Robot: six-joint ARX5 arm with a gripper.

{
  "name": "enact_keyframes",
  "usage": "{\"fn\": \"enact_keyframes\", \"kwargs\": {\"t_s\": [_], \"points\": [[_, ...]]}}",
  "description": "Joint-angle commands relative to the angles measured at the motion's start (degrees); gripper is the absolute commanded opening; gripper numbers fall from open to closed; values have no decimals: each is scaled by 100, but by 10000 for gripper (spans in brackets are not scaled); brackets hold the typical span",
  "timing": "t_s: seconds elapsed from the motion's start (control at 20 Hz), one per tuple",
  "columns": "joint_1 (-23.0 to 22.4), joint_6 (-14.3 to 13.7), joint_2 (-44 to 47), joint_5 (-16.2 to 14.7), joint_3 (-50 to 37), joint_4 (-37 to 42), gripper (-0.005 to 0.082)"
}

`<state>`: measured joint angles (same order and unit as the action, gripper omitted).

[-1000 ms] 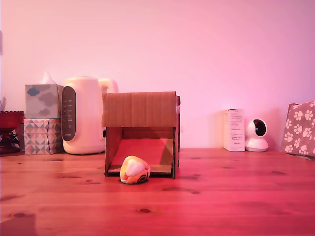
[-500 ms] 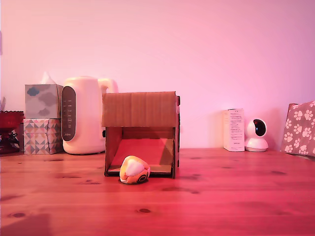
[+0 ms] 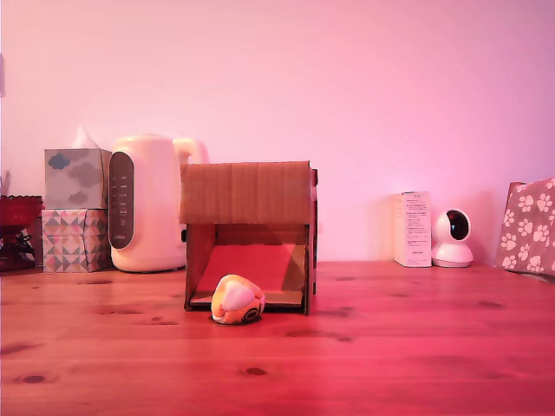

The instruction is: Drop the footbag into the cardboard dice tower

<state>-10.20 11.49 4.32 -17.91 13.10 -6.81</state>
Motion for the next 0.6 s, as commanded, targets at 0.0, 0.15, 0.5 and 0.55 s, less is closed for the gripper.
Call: {"fn": "enact_keyframes", "kwargs": {"t_s": [0.0, 0.15, 0.5, 0.55], "points": [[-166, 7, 328, -61, 146, 122, -24], [-619, -125, 1130, -133, 275, 284, -24], [-1867, -142, 3456, -109, 278, 1349, -24], [-2015, -142, 3779, -94, 278, 1554, -24]]}}
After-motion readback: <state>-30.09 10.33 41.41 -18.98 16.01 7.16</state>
